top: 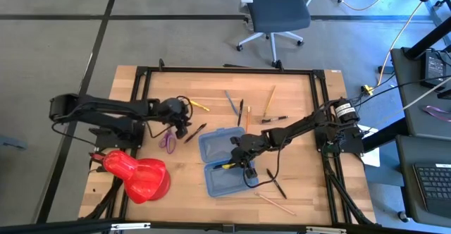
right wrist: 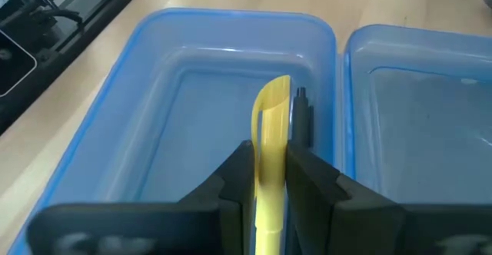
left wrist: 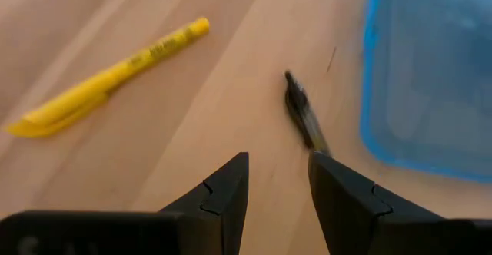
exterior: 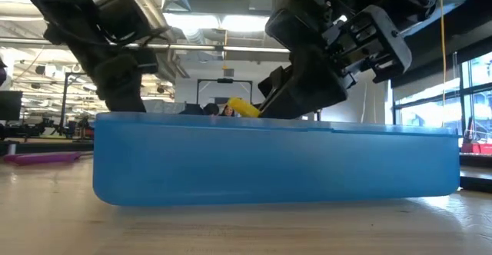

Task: Pick & place school supplies into a supply box
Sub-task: Put the middle right yellow pen into the blue supply box, then put the scissors into the blue supply box

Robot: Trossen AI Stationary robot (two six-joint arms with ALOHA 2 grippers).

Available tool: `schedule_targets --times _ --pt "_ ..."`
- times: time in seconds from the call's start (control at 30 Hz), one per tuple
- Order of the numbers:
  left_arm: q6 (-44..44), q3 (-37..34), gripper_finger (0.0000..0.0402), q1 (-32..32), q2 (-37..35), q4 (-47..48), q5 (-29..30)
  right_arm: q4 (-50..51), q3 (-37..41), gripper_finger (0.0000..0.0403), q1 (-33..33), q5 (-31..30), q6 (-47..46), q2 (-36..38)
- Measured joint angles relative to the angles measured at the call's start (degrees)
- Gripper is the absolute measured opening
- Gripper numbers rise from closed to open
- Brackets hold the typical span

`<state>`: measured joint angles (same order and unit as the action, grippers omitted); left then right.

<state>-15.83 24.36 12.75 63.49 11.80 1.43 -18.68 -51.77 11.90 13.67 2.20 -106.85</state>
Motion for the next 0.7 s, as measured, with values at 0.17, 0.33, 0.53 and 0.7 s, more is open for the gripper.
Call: schedule_targets --times 0.17,0.33,0.53,0.7 --pt "-1.8 0.0 0.0129 -1.2 3.9 -0.1 0.0 0.1 0.0 0.0070 0.0 0.0 0.0 0.0" --pt "-4.7 0.0 0.0129 -2.1 5.4 -1.2 0.0 0.2 0.0 0.0093 0.0 0.0 -0.1 0.0" --pt "-6.1 0.0 0.0129 -2.2 5.4 -1.7 0.0 0.3 0.0 0.0136 0.0 0.0 -0.2 0.0" --pt "-6.1 0.0 0.0130 -2.2 5.4 -1.7 -0.1 0.3 0.0 0.0149 -0.1 0.0 -0.2 0.0"
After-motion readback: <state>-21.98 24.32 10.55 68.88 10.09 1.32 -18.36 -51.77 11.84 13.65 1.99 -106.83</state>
